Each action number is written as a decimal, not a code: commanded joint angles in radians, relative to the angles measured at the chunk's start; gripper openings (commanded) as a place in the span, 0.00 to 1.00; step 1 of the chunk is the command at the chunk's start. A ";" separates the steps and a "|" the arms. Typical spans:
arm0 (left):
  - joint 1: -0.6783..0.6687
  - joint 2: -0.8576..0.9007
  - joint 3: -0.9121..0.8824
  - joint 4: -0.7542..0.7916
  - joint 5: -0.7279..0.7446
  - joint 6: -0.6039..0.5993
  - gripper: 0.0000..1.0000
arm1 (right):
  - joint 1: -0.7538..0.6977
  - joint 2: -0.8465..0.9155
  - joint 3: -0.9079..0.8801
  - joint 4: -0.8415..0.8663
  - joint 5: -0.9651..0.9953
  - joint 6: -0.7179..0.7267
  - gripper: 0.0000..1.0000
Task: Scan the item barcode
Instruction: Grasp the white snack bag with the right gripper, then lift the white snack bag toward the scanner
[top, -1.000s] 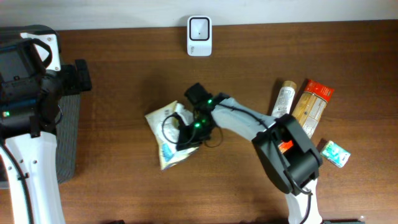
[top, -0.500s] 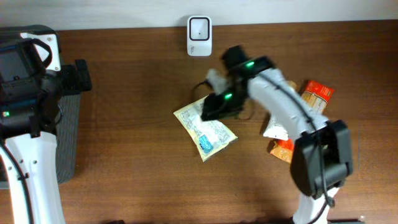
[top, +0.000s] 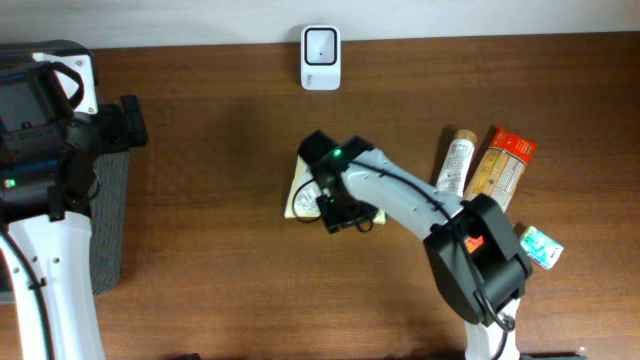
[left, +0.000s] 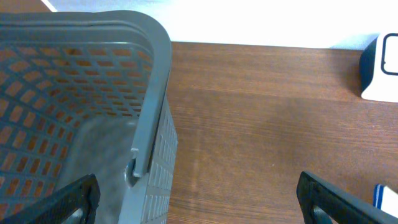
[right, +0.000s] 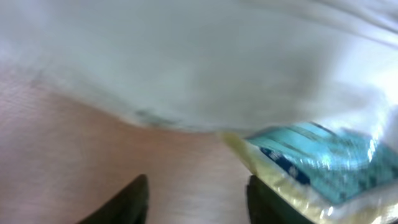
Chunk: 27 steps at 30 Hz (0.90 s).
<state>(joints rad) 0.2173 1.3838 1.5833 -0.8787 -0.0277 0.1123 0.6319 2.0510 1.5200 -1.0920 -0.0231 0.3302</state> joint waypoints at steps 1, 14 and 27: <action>0.002 -0.004 0.009 0.001 -0.006 0.010 0.99 | -0.055 -0.023 0.017 -0.001 -0.094 -0.098 0.53; 0.002 -0.004 0.009 0.001 -0.006 0.010 0.99 | -0.506 0.066 0.092 0.039 -0.676 -0.518 0.98; 0.002 -0.004 0.009 0.001 -0.006 0.010 0.99 | -0.365 0.246 0.089 0.214 -0.748 -0.419 0.16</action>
<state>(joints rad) 0.2173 1.3838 1.5833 -0.8791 -0.0277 0.1123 0.2646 2.2715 1.6108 -0.8841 -0.7891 -0.0948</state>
